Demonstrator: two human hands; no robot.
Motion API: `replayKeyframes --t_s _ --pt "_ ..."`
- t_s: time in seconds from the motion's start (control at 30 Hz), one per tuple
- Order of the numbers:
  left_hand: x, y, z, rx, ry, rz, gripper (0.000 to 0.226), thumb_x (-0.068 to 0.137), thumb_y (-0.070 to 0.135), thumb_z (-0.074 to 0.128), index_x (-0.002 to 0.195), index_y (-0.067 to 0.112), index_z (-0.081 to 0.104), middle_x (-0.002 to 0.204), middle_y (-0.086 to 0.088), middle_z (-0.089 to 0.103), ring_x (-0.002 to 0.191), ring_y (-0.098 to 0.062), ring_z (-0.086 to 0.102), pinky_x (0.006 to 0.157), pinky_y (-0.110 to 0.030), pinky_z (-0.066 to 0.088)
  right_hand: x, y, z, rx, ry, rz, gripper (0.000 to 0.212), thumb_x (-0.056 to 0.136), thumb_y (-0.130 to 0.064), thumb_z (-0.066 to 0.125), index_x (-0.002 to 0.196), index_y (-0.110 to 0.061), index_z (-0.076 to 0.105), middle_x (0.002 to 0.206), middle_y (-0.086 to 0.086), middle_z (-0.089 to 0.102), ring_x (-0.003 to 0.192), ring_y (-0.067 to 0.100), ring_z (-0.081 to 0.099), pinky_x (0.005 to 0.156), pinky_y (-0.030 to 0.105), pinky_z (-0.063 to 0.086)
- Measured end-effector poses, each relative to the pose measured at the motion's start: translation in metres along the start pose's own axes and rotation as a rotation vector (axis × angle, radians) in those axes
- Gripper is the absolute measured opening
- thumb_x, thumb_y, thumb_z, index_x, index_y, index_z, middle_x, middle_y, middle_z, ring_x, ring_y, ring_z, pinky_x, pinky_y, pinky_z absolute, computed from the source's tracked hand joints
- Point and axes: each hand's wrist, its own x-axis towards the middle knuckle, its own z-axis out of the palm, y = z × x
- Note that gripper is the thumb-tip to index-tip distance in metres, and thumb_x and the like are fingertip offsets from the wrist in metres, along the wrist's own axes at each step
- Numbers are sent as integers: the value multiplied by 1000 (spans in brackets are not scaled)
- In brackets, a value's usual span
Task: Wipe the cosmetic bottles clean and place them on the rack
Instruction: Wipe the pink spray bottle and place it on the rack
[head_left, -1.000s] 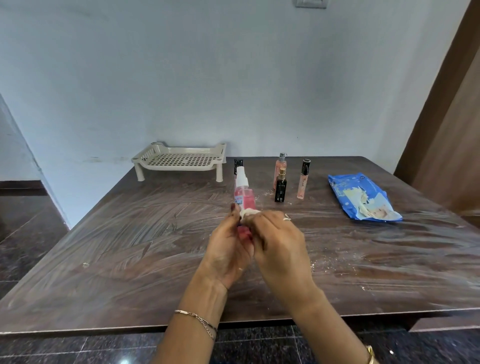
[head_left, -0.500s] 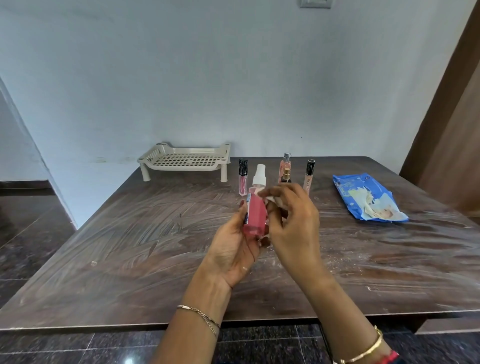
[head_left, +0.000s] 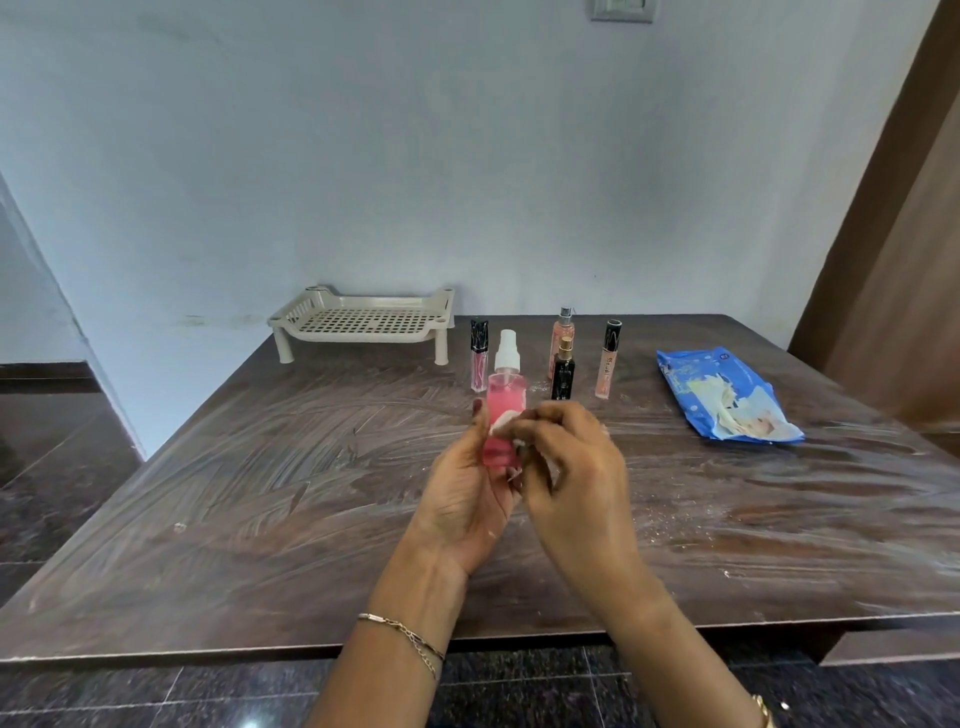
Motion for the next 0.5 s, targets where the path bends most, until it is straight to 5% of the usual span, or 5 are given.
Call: replayKeyframes --t_s 0.2,0.4,0.5 --pt "-8 4 3 110 -5 39 36 99 29 39 105 11 70 96 -11 68 74 -16 58 66 -29 40 33 -8 -1 137 5 140 31 84 1 61 98 -24 73 101 -12 59 96 2 58 83 27 53" --pt "-10 8 4 -56 -27 73 29 95 19 44 106 3 66 96 -10 71 88 -16 68 79 -29 56 21 -13 4 72 -79 87 23 84 -2 61 97 -18 71 101 -9 59 95 6 56 83 30 52" --pt "-10 8 1 -125 16 56 36 94 30 48 113 2 61 98 -10 69 94 -16 66 87 -28 55 8 -16 5 -15 -119 11 21 79 -1 66 94 -14 72 99 -6 61 93 11 57 77 30 52"
